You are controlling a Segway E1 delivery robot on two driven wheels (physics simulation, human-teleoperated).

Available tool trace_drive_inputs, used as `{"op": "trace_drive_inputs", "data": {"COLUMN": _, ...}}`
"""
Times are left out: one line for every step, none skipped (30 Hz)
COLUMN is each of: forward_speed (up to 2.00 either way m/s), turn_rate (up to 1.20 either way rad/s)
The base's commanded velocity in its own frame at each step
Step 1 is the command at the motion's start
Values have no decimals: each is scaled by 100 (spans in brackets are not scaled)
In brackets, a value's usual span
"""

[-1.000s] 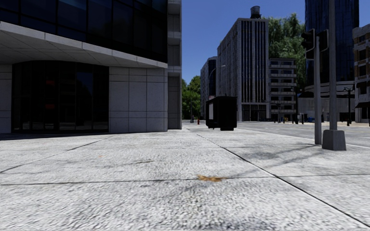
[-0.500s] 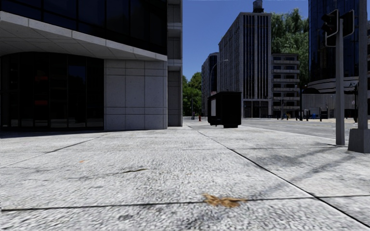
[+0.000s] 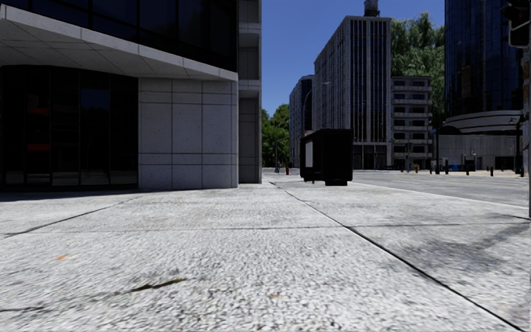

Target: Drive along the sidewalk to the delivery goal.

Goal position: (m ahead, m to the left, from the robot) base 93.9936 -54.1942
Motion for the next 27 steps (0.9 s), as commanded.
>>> {"op": "trace_drive_inputs", "data": {"forward_speed": 200, "turn_rate": 0}}
{"op": "trace_drive_inputs", "data": {"forward_speed": 200, "turn_rate": 0}}
{"op": "trace_drive_inputs", "data": {"forward_speed": 200, "turn_rate": 0}}
{"op": "trace_drive_inputs", "data": {"forward_speed": 200, "turn_rate": 0}}
{"op": "trace_drive_inputs", "data": {"forward_speed": 200, "turn_rate": 0}}
{"op": "trace_drive_inputs", "data": {"forward_speed": 200, "turn_rate": 0}}
{"op": "trace_drive_inputs", "data": {"forward_speed": 200, "turn_rate": 0}}
{"op": "trace_drive_inputs", "data": {"forward_speed": 200, "turn_rate": 0}}
{"op": "trace_drive_inputs", "data": {"forward_speed": 200, "turn_rate": 0}}
{"op": "trace_drive_inputs", "data": {"forward_speed": 200, "turn_rate": 0}}
{"op": "trace_drive_inputs", "data": {"forward_speed": 200, "turn_rate": 0}}
{"op": "trace_drive_inputs", "data": {"forward_speed": 200, "turn_rate": 0}}
{"op": "trace_drive_inputs", "data": {"forward_speed": 200, "turn_rate": 0}}
{"op": "trace_drive_inputs", "data": {"forward_speed": 200, "turn_rate": 0}}
{"op": "trace_drive_inputs", "data": {"forward_speed": 200, "turn_rate": 0}}
{"op": "trace_drive_inputs", "data": {"forward_speed": 200, "turn_rate": 0}}
{"op": "trace_drive_inputs", "data": {"forward_speed": 200, "turn_rate": 0}}
{"op": "trace_drive_inputs", "data": {"forward_speed": 200, "turn_rate": 0}}
{"op": "trace_drive_inputs", "data": {"forward_speed": 200, "turn_rate": 0}}
{"op": "trace_drive_inputs", "data": {"forward_speed": 200, "turn_rate": 0}}
{"op": "trace_drive_inputs", "data": {"forward_speed": 200, "turn_rate": 0}}
{"op": "trace_drive_inputs", "data": {"forward_speed": 200, "turn_rate": 0}}
{"op": "trace_drive_inputs", "data": {"forward_speed": 200, "turn_rate": 0}}
{"op": "trace_drive_inputs", "data": {"forward_speed": 200, "turn_rate": 0}}
{"op": "trace_drive_inputs", "data": {"forward_speed": 200, "turn_rate": 0}}
{"op": "trace_drive_inputs", "data": {"forward_speed": 200, "turn_rate": 0}}
{"op": "trace_drive_inputs", "data": {"forward_speed": 200, "turn_rate": 0}}
